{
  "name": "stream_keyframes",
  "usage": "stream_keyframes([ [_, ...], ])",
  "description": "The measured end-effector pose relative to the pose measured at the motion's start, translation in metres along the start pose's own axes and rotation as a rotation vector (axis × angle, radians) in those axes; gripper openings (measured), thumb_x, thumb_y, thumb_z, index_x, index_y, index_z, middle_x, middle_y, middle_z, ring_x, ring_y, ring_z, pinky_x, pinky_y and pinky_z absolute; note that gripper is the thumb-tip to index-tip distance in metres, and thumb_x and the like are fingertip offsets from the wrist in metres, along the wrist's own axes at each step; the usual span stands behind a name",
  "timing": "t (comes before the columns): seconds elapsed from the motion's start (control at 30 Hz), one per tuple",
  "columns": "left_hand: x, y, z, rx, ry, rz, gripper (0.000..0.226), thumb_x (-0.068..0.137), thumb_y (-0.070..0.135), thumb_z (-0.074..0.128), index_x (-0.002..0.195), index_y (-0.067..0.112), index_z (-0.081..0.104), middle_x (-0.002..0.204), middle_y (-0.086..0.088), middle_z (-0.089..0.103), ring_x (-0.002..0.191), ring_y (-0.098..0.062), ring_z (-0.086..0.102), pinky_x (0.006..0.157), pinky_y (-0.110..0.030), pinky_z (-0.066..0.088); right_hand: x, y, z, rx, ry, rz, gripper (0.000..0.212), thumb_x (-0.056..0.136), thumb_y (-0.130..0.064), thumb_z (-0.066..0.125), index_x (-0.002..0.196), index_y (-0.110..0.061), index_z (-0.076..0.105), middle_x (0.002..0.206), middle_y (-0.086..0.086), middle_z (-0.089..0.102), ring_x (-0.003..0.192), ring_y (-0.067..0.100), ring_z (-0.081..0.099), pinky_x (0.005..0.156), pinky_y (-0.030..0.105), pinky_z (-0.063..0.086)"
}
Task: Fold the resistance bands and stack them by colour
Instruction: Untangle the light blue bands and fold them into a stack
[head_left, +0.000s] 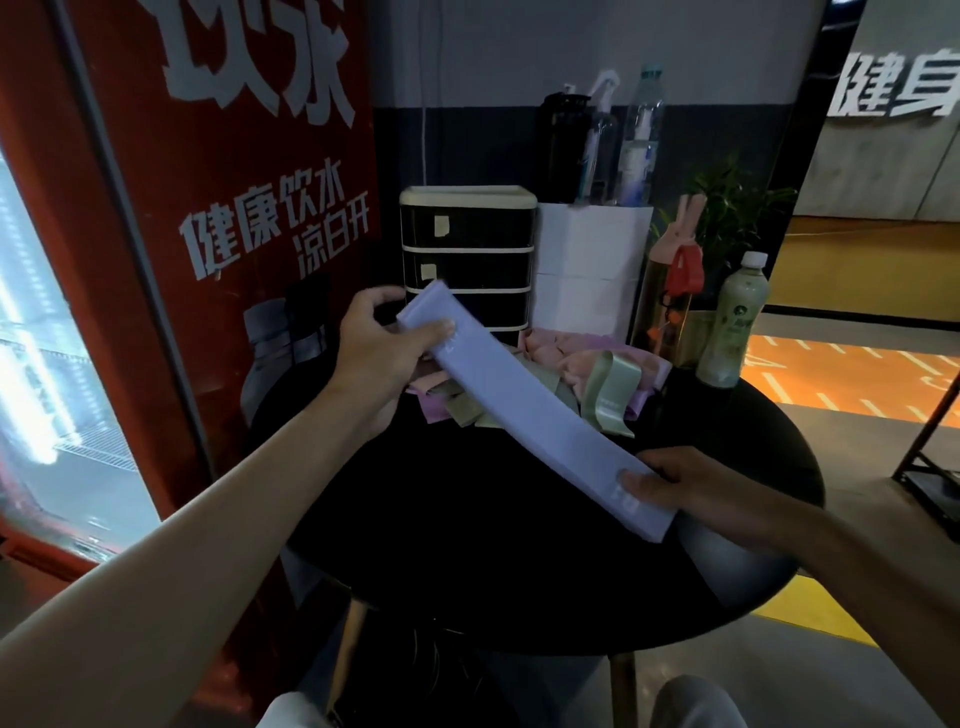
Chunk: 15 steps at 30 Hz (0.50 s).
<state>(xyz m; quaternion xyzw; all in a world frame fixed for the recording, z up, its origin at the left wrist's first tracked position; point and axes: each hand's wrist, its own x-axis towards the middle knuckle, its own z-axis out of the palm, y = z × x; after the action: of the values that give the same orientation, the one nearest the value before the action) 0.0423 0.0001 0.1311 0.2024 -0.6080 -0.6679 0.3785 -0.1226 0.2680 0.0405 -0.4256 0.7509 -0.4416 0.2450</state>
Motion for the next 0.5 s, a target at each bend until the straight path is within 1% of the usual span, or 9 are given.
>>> stream_keyframes([
  [0.07, -0.004, -0.014, -0.009, 0.036, 0.029, -0.05, 0.062, 0.081, 0.004, 0.078, 0.133, 0.012, 0.045, 0.122, -0.012, 0.054, 0.089, -0.021, 0.067, 0.061, -0.031, 0.06, -0.004, 0.001, -0.006, 0.014, -0.003, 0.001, 0.064, 0.074, -0.063, 0.07, 0.093, -0.001, 0.069, 0.091, 0.024, 0.064, 0.078, 0.025, 0.063, 0.07, 0.034, 0.041],
  [0.1, -0.007, -0.021, -0.011, 0.042, 0.032, -0.062, 0.062, 0.08, 0.004, 0.079, 0.133, 0.011, 0.046, 0.122, -0.014, 0.055, 0.088, -0.022, 0.068, 0.061, -0.031, 0.06, -0.005, 0.003, -0.006, -0.009, -0.003, 0.004, 0.059, 0.078, -0.06, 0.07, 0.09, -0.002, 0.069, 0.085, 0.02, 0.065, 0.076, 0.023, 0.063, 0.068, 0.032, 0.041],
  [0.17, -0.015, -0.027, -0.009, 0.024, 0.012, -0.049, 0.06, 0.08, 0.003, 0.079, 0.131, 0.011, 0.048, 0.112, -0.013, 0.058, 0.081, -0.019, 0.07, 0.063, -0.034, 0.061, -0.003, 0.003, -0.002, -0.12, -0.032, 0.021, 0.057, 0.079, -0.057, 0.068, 0.085, 0.001, 0.066, 0.075, 0.008, 0.059, 0.068, 0.018, 0.057, 0.063, 0.027, 0.038],
  [0.27, -0.02, -0.016, 0.005, 0.084, -0.053, 0.067, 0.056, 0.081, 0.002, 0.078, 0.127, 0.015, 0.048, 0.094, -0.006, 0.061, 0.074, -0.015, 0.068, 0.072, -0.037, 0.062, 0.004, 0.004, -0.002, -0.276, -0.118, 0.036, 0.067, 0.074, -0.069, 0.066, 0.08, -0.002, 0.057, 0.074, 0.002, 0.048, 0.066, 0.018, 0.049, 0.062, 0.026, 0.035],
  [0.33, -0.022, 0.0, 0.015, 0.141, -0.137, 0.151, 0.055, 0.081, 0.002, 0.077, 0.123, 0.021, 0.047, 0.091, -0.011, 0.064, 0.073, -0.019, 0.068, 0.073, -0.038, 0.062, 0.011, -0.007, -0.004, -0.335, -0.145, 0.008, 0.064, 0.074, -0.067, 0.068, 0.09, -0.005, 0.061, 0.083, 0.0, 0.057, 0.075, 0.022, 0.056, 0.065, 0.031, 0.041],
  [0.37, -0.023, 0.008, 0.02, 0.162, -0.181, 0.191, 0.057, 0.08, 0.001, 0.078, 0.122, 0.022, 0.046, 0.09, -0.015, 0.065, 0.074, -0.022, 0.068, 0.072, -0.039, 0.061, 0.014, -0.02, -0.004, -0.341, -0.117, -0.035, 0.057, 0.076, -0.064, 0.07, 0.099, -0.012, 0.065, 0.094, -0.003, 0.064, 0.085, 0.019, 0.062, 0.072, 0.034, 0.049],
  [0.4, -0.023, 0.014, 0.025, 0.185, -0.22, 0.23, 0.058, 0.079, -0.001, 0.078, 0.122, 0.022, 0.046, 0.087, -0.015, 0.066, 0.073, -0.022, 0.067, 0.07, -0.039, 0.06, 0.016, -0.036, -0.003, -0.31, -0.051, -0.107, 0.053, 0.075, -0.061, 0.072, 0.108, -0.02, 0.065, 0.105, -0.007, 0.067, 0.096, 0.014, 0.064, 0.083, 0.037, 0.054],
  [0.43, -0.024, 0.019, 0.03, 0.208, -0.253, 0.271, 0.059, 0.078, -0.002, 0.078, 0.122, 0.02, 0.045, 0.079, -0.012, 0.066, 0.068, -0.02, 0.065, 0.065, -0.035, 0.058, 0.018, -0.056, -0.001, -0.224, 0.049, -0.163, 0.057, 0.073, -0.059, 0.075, 0.117, -0.025, 0.062, 0.114, -0.008, 0.066, 0.106, 0.01, 0.063, 0.092, 0.04, 0.053],
  [0.5, -0.026, 0.025, 0.04, 0.254, -0.31, 0.333, 0.06, 0.076, -0.002, 0.08, 0.121, 0.017, 0.044, 0.062, -0.001, 0.061, 0.056, -0.013, 0.057, 0.054, -0.028, 0.05, 0.021, -0.101, 0.001, 0.031, 0.202, -0.234, 0.079, 0.067, -0.053, 0.079, 0.134, -0.024, 0.049, 0.124, -0.008, 0.063, 0.115, 0.006, 0.06, 0.099, 0.038, 0.051],
])
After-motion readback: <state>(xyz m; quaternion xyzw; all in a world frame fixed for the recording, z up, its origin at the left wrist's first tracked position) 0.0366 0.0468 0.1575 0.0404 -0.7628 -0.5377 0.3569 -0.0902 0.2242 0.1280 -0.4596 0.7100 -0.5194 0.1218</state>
